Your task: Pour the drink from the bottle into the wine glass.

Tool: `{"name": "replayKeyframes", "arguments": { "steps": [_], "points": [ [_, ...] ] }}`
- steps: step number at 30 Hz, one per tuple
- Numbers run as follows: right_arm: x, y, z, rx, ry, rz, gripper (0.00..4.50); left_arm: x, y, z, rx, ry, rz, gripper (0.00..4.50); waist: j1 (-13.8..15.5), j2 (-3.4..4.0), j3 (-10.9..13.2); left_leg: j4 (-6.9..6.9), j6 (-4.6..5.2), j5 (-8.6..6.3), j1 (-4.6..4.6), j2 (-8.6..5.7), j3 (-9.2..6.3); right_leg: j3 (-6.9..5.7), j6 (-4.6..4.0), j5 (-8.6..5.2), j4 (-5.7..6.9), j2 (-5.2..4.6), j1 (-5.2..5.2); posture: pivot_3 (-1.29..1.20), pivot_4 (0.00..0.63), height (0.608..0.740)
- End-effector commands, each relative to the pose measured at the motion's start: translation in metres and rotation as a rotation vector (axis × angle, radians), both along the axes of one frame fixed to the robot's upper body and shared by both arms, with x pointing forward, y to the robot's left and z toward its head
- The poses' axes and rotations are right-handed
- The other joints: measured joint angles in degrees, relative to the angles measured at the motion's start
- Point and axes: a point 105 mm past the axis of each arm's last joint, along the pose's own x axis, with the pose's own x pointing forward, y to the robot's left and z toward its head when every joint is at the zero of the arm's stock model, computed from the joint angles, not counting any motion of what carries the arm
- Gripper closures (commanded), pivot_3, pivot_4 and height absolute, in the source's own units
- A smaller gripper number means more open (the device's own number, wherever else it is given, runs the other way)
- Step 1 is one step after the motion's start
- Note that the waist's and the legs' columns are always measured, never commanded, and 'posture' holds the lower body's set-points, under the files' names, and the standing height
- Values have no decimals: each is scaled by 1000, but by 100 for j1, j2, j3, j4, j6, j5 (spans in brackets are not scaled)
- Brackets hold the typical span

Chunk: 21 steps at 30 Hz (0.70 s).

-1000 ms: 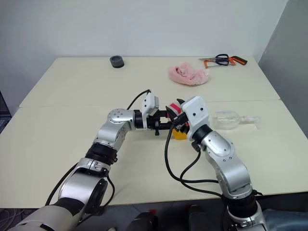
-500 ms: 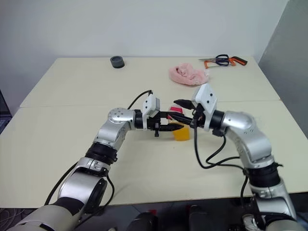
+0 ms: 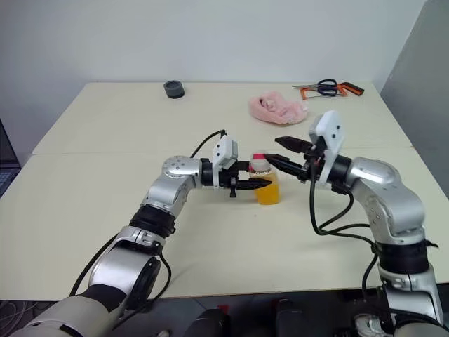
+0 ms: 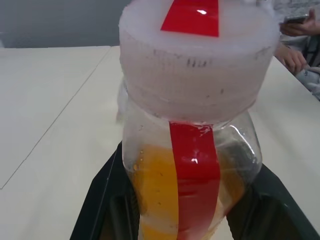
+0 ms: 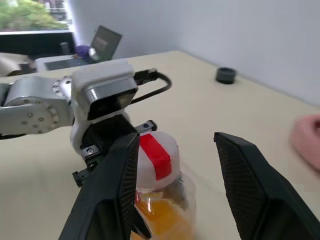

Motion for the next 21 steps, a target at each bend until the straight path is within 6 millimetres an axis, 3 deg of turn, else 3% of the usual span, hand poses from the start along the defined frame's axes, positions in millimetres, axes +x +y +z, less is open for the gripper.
{"name": "replayKeyframes", "arguments": {
  "steps": [1,4,6,9,21],
  "points": [
    [-17,3,17,32,-117,-102,1931,8,0,11,-6,-55,36,2759,-2,0,0,0,0,0,1,0,1,0,1,0,1,0,0,0,150,740],
    [-20,9,17,81,-153,-190,1756,12,-2,10,4,-61,60,2759,-23,0,0,0,0,0,6,2,3,2,2,1,6,4,0,0,150,740],
    [-21,18,9,64,-153,-234,1367,14,-4,9,9,-62,64,2759,-18,0,0,0,2,1,7,2,1,1,6,3,7,4,2,0,150,740],
    [-14,26,-3,41,-142,-326,415,15,-6,9,17,-61,63,2759,-18,0,0,2,3,4,9,1,3,-3,9,5,6,5,3,0,150,740],
    [-9,48,-16,53,-85,-330,371,15,-6,6,45,-55,41,2759,-22,1,0,3,4,5,10,-1,6,-5,11,6,4,5,3,0,150,740]
  ]
}}
